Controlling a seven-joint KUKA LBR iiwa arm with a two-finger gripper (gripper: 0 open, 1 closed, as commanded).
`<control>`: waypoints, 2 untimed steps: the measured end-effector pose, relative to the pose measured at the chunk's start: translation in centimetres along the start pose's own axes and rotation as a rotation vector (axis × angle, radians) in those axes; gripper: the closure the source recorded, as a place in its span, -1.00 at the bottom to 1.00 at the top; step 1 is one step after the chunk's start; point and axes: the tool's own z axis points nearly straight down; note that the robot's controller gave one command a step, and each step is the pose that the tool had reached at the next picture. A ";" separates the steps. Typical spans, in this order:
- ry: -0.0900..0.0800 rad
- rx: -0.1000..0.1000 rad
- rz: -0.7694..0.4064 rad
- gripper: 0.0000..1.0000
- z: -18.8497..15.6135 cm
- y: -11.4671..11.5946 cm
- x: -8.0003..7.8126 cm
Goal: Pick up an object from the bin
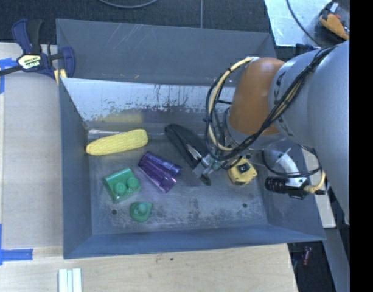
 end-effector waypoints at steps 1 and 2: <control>0.002 0.003 -0.001 1.00 -0.8 -0.1 0.0; 0.004 0.007 -0.002 1.00 -2.8 -0.2 0.1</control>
Offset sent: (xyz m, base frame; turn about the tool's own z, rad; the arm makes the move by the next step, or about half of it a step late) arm -0.0008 -0.0003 0.0591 -0.0009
